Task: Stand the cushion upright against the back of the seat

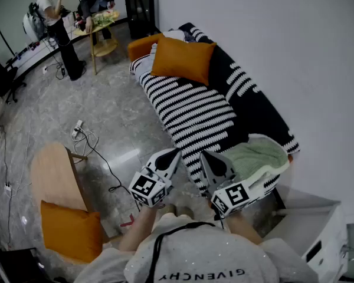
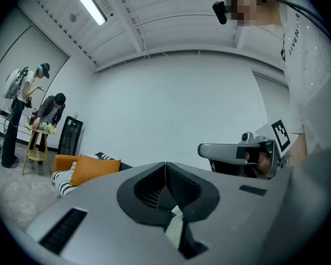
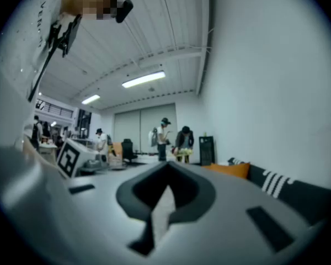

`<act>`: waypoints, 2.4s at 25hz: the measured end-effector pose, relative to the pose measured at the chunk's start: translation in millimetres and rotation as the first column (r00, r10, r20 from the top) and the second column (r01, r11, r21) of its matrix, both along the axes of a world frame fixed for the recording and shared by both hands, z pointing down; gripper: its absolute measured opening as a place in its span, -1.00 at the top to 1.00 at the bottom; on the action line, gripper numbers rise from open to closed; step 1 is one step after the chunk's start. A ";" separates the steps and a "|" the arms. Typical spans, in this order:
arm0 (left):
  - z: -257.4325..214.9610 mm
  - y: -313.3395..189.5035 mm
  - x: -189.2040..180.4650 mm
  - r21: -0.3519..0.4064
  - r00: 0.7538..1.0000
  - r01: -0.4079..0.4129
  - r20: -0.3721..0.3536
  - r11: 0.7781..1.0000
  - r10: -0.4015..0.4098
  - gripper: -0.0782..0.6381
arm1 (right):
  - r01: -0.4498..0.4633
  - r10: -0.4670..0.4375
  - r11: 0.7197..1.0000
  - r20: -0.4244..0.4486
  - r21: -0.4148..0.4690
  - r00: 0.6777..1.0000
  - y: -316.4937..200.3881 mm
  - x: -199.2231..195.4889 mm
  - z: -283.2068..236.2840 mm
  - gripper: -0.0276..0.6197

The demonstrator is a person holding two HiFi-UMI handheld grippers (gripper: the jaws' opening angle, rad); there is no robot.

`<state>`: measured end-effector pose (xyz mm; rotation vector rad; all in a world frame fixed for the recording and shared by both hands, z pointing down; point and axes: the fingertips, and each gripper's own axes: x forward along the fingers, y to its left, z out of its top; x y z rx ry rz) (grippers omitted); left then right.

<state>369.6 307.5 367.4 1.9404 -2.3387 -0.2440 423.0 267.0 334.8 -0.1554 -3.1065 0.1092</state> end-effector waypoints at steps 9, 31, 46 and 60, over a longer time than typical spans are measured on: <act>-15.5 12.6 -29.8 0.040 0.993 0.111 0.024 0.993 -0.112 0.71 | 0.030 -0.030 1.000 0.010 0.002 0.999 14.6 -27.5 -2.9 0.86; -1.9 66.8 -48.6 0.041 0.953 0.303 -0.029 0.952 -0.302 0.71 | 0.137 -0.137 0.990 0.016 -0.037 0.990 28.0 -34.9 12.0 0.86; 5.7 63.5 -240.1 0.067 0.960 0.281 -0.038 0.957 -0.279 0.71 | 0.050 -0.054 0.997 -0.059 -0.063 0.997 23.8 -213.5 38.3 0.86; 9.3 74.0 -378.4 0.075 0.969 0.239 -0.077 0.968 -0.233 0.71 | -0.004 0.001 0.999 -0.075 -0.037 0.997 28.6 -354.1 35.6 0.86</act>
